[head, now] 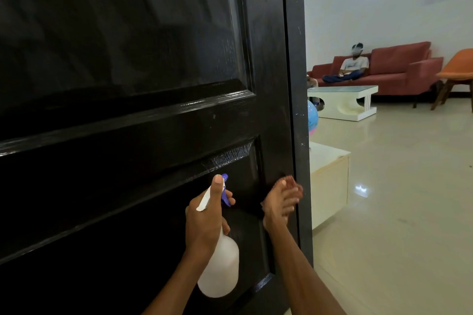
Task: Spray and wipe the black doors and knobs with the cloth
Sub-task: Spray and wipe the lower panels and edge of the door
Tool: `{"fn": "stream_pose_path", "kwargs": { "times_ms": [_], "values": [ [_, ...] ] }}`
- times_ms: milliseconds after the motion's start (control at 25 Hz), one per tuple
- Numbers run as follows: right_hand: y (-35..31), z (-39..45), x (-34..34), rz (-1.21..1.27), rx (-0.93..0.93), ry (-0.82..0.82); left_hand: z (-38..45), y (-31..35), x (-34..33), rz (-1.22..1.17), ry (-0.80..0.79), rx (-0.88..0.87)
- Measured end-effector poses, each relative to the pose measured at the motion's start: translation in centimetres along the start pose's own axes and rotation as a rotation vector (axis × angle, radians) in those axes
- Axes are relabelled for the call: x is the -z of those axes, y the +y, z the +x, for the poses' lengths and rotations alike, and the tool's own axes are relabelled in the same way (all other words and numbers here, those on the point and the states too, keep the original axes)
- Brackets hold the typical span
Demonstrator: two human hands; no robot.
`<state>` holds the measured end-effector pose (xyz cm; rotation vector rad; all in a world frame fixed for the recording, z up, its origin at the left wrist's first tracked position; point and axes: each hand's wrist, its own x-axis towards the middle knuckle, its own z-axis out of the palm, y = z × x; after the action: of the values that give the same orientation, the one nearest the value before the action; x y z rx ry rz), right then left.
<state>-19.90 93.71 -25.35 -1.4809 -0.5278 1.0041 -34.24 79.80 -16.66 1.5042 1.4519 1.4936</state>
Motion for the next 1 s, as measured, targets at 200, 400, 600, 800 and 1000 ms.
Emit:
{"fn": "stream_pose_path", "kwargs": {
  "times_ms": [200,400,600,800,1000],
  "values": [
    [-18.2,-4.0,-2.2,-0.100,0.591,0.012,0.9,2.5,-0.2,-0.039,0.027,-0.031],
    [-16.4,-4.4,-3.0,-0.417,1.324,0.000,1.4,3.8,-0.6,-0.055,0.063,-0.057],
    [-11.8,1.8,-0.3,-0.312,0.962,0.067,1.2,2.5,-1.5,-0.036,0.035,-0.039],
    [-6.8,3.4,-0.1,-0.312,1.028,0.105,0.9,0.5,-3.4,0.008,0.007,-0.010],
    [9.8,4.7,1.2,-0.047,0.459,0.061,-1.0,-3.5,-6.0,0.009,-0.034,0.051]
  ]
}}
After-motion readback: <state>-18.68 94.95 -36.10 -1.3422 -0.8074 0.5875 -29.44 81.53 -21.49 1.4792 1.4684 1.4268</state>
